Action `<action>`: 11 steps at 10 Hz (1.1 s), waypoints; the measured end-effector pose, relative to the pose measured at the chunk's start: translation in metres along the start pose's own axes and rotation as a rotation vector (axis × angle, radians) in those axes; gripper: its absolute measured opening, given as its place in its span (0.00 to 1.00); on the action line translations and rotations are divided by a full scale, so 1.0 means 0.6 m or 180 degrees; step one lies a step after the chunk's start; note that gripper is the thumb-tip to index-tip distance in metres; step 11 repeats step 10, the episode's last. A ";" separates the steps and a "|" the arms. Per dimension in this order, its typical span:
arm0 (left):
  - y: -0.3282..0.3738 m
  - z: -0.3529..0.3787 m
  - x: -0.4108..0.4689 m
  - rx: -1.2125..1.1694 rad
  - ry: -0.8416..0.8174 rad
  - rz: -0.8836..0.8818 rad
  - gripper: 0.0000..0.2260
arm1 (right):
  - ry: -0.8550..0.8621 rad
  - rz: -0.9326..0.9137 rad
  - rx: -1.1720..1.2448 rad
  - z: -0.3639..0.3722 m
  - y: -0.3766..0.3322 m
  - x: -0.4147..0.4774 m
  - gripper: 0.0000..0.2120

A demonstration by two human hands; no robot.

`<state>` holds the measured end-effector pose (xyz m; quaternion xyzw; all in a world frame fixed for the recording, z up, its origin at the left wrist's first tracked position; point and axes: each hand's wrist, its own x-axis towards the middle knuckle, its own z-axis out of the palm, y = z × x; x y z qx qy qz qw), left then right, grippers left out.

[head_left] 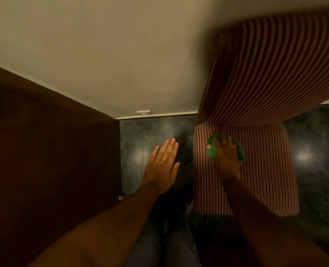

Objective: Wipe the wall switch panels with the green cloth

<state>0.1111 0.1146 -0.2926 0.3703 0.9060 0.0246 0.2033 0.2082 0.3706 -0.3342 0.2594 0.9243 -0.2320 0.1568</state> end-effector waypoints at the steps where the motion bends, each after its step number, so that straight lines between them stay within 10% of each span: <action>1: -0.008 0.010 0.007 0.0032 0.0099 -0.0031 0.32 | 0.0084 0.0149 0.0011 0.019 0.013 0.019 0.39; 7: -0.030 0.013 0.029 0.0039 -0.0087 -0.0037 0.32 | -0.0290 0.0264 -0.0408 0.036 0.005 0.051 0.48; 11: -0.039 -0.105 0.007 0.0109 0.0128 -0.0252 0.33 | 0.0565 -0.0160 -0.0273 -0.082 -0.104 0.025 0.36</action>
